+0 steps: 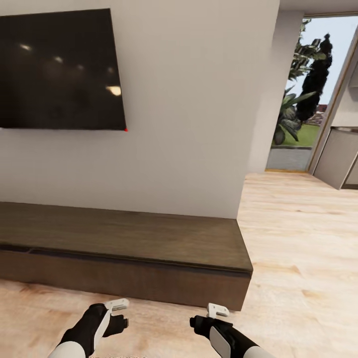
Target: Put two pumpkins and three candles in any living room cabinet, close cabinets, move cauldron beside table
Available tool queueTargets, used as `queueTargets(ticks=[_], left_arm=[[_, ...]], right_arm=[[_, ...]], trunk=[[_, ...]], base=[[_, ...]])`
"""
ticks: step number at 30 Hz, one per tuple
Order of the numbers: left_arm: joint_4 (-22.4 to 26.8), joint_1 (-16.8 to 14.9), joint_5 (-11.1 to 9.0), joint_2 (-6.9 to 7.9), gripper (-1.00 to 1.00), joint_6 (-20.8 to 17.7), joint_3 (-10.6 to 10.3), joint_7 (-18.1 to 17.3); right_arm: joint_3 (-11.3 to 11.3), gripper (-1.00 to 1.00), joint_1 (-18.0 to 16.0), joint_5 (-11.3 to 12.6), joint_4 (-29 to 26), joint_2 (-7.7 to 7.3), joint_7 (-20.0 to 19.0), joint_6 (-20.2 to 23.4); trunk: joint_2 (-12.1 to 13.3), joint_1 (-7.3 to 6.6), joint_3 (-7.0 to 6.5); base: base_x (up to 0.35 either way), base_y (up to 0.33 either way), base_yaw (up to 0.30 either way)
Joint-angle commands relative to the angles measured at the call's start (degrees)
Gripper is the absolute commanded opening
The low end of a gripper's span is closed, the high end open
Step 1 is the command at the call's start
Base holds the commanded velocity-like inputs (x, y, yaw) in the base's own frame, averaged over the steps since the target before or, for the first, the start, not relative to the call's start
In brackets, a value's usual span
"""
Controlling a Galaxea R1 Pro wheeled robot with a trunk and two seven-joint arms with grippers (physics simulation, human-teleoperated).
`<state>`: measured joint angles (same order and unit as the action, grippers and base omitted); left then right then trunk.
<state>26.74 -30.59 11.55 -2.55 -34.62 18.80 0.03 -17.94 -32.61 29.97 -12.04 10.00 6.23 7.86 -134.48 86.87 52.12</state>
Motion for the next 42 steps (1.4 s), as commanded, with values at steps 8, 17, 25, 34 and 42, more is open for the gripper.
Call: queueTargets(ticks=[8, 17, 25, 34, 42], left_arm=[[0.1, -0.1, 0.0, 0.19, 1.00, 0.0, 0.0, 0.0], [0.1, -0.1, 0.1, 0.26, 1.00, 0.1, 0.0, 0.3], [0.1, -0.1, 0.1, 0.23, 1.00, 0.1, 0.0, 0.3], [0.1, -0.1, 0.1, 0.27, 1.00, 0.1, 0.0, 0.3], [0.1, -0.2, 0.1, 0.49, 1.00, 0.1, 0.0, 0.3]], right_arm=[[-0.1, 1.00, 0.0, -0.1, 0.0, 0.00, 0.1, 0.2], [-0.3, 1.00, 0.0, -0.4, 0.0, 0.00, 0.1, -0.6], [-0.4, 1.00, 0.0, -0.8, -0.1, 0.00, 0.1, -0.7], [-0.4, 1.00, 0.0, -0.8, -0.1, 0.00, 0.1, -0.7], [-0.4, 1.00, 0.0, -0.8, -0.1, 0.00, 0.1, -0.8]], trunk=[[3.2, -1.76, -0.90], [6.8, -3.74, -1.92], [10.0, -5.50, -2.86], [13.6, -7.47, -3.98], [16.9, -9.23, -5.00]], base=[[-0.002, 0.001, 0.208], [0.000, 0.000, 0.214], [0.000, 0.000, 0.234], [0.000, 0.000, 0.243], [0.000, 0.000, 0.246]])
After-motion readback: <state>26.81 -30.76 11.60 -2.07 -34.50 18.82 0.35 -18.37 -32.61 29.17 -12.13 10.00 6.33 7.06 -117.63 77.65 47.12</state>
